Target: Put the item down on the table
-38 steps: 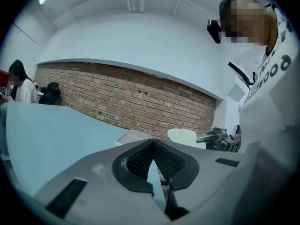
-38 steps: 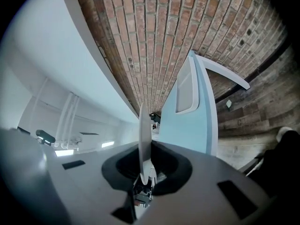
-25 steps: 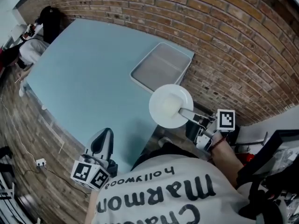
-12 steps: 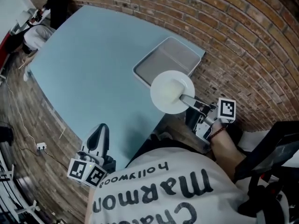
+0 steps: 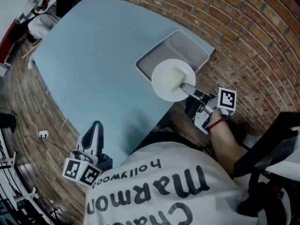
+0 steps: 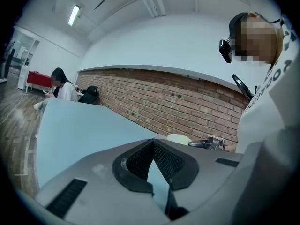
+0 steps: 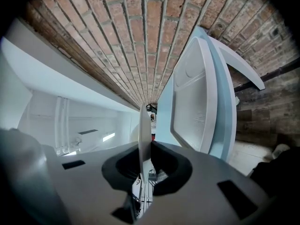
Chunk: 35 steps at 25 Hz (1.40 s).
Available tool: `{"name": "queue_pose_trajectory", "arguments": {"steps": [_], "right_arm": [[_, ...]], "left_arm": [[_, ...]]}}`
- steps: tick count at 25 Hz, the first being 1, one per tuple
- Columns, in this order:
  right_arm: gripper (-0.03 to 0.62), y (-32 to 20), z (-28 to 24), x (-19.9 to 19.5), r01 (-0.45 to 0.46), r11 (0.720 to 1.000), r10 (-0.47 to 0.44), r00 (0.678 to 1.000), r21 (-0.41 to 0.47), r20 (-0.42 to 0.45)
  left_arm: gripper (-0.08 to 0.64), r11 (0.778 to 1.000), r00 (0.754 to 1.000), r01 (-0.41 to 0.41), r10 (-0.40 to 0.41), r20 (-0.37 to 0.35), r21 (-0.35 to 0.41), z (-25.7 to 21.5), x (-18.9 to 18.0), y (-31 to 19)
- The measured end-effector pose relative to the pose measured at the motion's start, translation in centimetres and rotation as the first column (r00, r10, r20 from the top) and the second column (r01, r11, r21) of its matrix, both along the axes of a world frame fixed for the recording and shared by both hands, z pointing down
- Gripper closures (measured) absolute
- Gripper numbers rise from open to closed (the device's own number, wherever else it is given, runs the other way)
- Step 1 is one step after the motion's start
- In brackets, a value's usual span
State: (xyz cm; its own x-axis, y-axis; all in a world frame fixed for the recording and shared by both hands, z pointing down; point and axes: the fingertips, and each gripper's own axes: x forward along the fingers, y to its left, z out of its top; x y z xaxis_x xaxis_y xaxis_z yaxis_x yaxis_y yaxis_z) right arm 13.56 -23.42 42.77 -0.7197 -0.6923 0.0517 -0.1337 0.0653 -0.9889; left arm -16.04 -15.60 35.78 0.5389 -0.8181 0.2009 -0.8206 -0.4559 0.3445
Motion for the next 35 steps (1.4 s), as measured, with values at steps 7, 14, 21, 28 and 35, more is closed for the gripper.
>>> {"name": "queue_pose_trajectory", "arguments": {"steps": [7, 14, 21, 28, 35], "right_arm": [[0.563, -2.9, 1.7, 0.0, 0.047, 0.998, -0.049, 0.997, -0.04, -0.053], [0.563, -5.1, 2.8, -0.3, 0.093, 0.993, -0.098, 0.993, -0.072, -0.063], [0.563, -7.0, 4.3, 0.1, 0.115, 0.986, -0.13, 0.983, -0.123, -0.128], [0.563, -9.0, 5.3, -0.1, 0.113, 0.982, -0.138, 0.977, -0.149, -0.166], [0.563, -9.7, 6.3, -0.5, 0.134, 0.975, -0.177, 0.95, -0.176, -0.258]], "left_arm": [[0.554, 0.998, 0.998, 0.057, -0.057, -0.004, -0.008, -0.1, 1.1, -0.4], [0.554, 0.993, 0.993, 0.114, -0.114, -0.007, -0.013, 0.3, 1.4, -0.8], [0.554, 0.986, 0.987, 0.162, -0.162, -0.009, -0.035, 0.9, 1.2, -1.4], [0.554, 0.98, 0.981, 0.192, -0.192, 0.003, -0.053, 1.2, 0.8, -1.3], [0.554, 0.976, 0.978, 0.207, -0.207, 0.01, -0.067, 1.8, 1.0, -1.2]]}}
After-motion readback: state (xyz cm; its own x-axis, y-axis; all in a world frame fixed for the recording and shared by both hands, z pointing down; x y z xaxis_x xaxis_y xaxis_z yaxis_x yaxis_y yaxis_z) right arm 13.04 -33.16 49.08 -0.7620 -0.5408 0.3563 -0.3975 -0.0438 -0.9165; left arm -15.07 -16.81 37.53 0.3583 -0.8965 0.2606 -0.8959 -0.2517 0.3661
